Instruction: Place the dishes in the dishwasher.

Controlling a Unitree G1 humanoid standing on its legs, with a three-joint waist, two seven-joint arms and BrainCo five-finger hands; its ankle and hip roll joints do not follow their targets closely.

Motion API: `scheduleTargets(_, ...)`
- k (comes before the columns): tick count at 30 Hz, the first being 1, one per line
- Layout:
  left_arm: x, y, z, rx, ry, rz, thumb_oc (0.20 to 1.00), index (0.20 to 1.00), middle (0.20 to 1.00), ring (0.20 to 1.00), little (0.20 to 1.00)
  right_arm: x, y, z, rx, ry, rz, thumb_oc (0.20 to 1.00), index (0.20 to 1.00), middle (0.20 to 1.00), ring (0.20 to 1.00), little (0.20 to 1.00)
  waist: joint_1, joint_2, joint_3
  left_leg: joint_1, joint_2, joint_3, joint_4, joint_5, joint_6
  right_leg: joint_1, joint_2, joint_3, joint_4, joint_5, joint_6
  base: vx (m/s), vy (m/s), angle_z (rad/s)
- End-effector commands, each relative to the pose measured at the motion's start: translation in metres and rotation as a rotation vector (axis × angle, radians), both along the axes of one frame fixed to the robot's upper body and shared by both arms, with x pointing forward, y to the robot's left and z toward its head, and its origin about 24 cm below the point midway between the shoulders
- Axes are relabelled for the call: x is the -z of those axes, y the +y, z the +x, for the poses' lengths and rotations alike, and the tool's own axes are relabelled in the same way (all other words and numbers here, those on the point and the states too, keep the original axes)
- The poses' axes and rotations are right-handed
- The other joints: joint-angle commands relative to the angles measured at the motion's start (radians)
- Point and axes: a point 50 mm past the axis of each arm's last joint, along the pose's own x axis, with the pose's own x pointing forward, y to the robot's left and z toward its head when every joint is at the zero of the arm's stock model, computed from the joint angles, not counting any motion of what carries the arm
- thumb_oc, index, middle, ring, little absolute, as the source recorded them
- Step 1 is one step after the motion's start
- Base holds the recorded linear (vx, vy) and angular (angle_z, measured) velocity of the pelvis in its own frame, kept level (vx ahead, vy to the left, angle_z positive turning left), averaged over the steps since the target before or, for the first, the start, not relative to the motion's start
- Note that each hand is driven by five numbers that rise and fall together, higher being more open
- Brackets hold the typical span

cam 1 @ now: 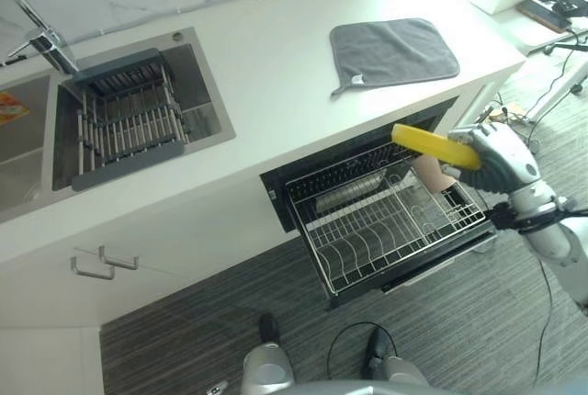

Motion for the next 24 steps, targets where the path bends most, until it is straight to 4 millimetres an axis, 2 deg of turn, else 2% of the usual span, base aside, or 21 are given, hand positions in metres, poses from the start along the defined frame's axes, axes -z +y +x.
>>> scheduleTargets(1, -0.01, 0.027, 0.015, 0.045, -0.001, 0.074, 1.0, 1.0, 1.0, 1.0, 1.0, -0.047, 0.017, 0.009, -0.076, -0.22, 0.042, 0.2, 0.2, 0.2, 0.2, 0.2, 0.027, -0.05, 0.034, -0.099, 0.008, -0.094, 0.185, -0.141, -0.01, -0.014, -0.05, 0.065, 0.228, -0.225, -0.01, -0.16, -0.039, 0.12)
scheduleTargets(2, -0.014, 0.03, 0.03, 0.041, -0.055, 0.074, 1.0, 1.0, 1.0, 1.0, 1.0, -0.054, 0.021, 0.017, -0.08, -0.243, 0.03, 0.2, 0.2, 0.2, 0.2, 0.2, 0.03, -0.04, 0.073, -0.148, 0.016, -0.113, 0.234, -0.151, -0.011, -0.064, -0.055, 0.071, 0.282, -0.246, -0.023, -0.16, -0.024, 0.05)
scheduleTargets(4, -0.017, 0.033, 0.041, 0.039, -0.105, 0.072, 1.0, 1.0, 1.0, 1.0, 1.0, -0.061, 0.023, 0.02, -0.086, -0.27, 0.014, 0.2, 0.2, 0.2, 0.2, 0.2, 0.03, -0.028, 0.106, -0.178, 0.018, -0.123, 0.265, -0.161, -0.008, -0.113, -0.059, 0.079, 0.334, -0.263, -0.031, -0.21, -0.002, 0.02)
scheduleTargets(5, -0.021, 0.036, 0.053, 0.03, -0.155, 0.069, 1.0, 1.0, 1.0, 1.0, 1.0, -0.068, 0.026, 0.023, -0.091, -0.298, 0.002, 0.2, 0.2, 0.2, 0.2, 0.2, 0.027, -0.017, 0.142, -0.22, 0.022, -0.135, 0.32, -0.175, -0.001, -0.189, -0.072, 0.093, 0.426, -0.283, -0.04, -0.22, 0.009, -0.01)
scheduleTargets(6, -0.021, 0.035, 0.056, 0.032, -0.167, 0.068, 1.0, 1.0, 1.0, 1.0, 1.0, -0.07, 0.027, 0.023, -0.092, -0.304, -0.003, 0.2, 0.2, 0.2, 0.2, 0.2, 0.026, -0.014, 0.15, -0.233, 0.025, -0.139, 0.339, -0.181, 0.001, -0.211, -0.077, 0.095, 0.456, -0.291, -0.043, -0.14, 0.008, 0.0)
scheduleTargets(9, -0.023, 0.033, 0.064, 0.038, -0.203, 0.06, 1.0, 1.0, 1.0, 1.0, 1.0, -0.074, 0.028, 0.026, -0.099, -0.316, -0.018, 0.2, 0.2, 0.2, 0.2, 0.2, 0.019, -0.002, 0.173, -0.272, 0.035, -0.146, 0.399, -0.202, 0.007, -0.279, -0.096, 0.108, 0.553, -0.318, -0.055, -0.03, 0.006, 0.01)
scheduleTargets(10, -0.023, 0.032, 0.066, 0.038, -0.215, 0.057, 1.0, 1.0, 1.0, 1.0, 1.0, -0.076, 0.03, 0.026, -0.105, -0.317, -0.023, 0.2, 0.2, 0.2, 0.2, 0.2, 0.015, -0.001, 0.18, -0.275, 0.037, -0.155, 0.431, -0.235, 0.0, -0.293, -0.102, 0.122, 0.596, -0.349, -0.051, 0.04, 0.014, -0.02)
scheduleTargets(12, -0.023, 0.031, 0.067, 0.037, -0.229, 0.054, 1.0, 1.0, 1.0, 1.0, 1.0, -0.077, 0.031, 0.026, -0.114, -0.313, -0.036, 0.2, 0.2, 0.2, 0.2, 0.2, 0.011, 0.002, 0.187, -0.29, 0.041, -0.156, 0.462, -0.25, 0.004, -0.322, -0.114, 0.128, 0.642, -0.365, -0.054, 0.03, 0.014, -0.05)
scheduleTargets(19, -0.027, 0.031, 0.076, 0.065, -0.285, 0.043, 1.0, 1.0, 1.0, 1.0, 1.0, -0.08, 0.033, 0.03, -0.112, -0.306, -0.118, 0.2, 0.2, 0.2, 0.2, 0.2, 0.008, 0.008, 0.208, -0.322, 0.045, -0.166, 0.534, -0.287, 0.016, -0.4, -0.156, 0.151, 0.763, -0.39, -0.048, 0.0, 0.003, -0.01)
scheduleTargets(24, -0.028, 0.033, 0.078, 0.09, -0.285, 0.049, 1.0, 1.0, 1.0, 1.0, 1.0, -0.075, 0.033, 0.046, -0.068, -0.288, -0.177, 0.2, 0.2, 0.2, 0.2, 0.2, 0.022, 0.012, 0.212, -0.33, 0.046, -0.172, 0.557, -0.293, 0.017, -0.427, -0.181, 0.155, 0.812, -0.397, -0.042, 0.0, 0.0, 0.0)
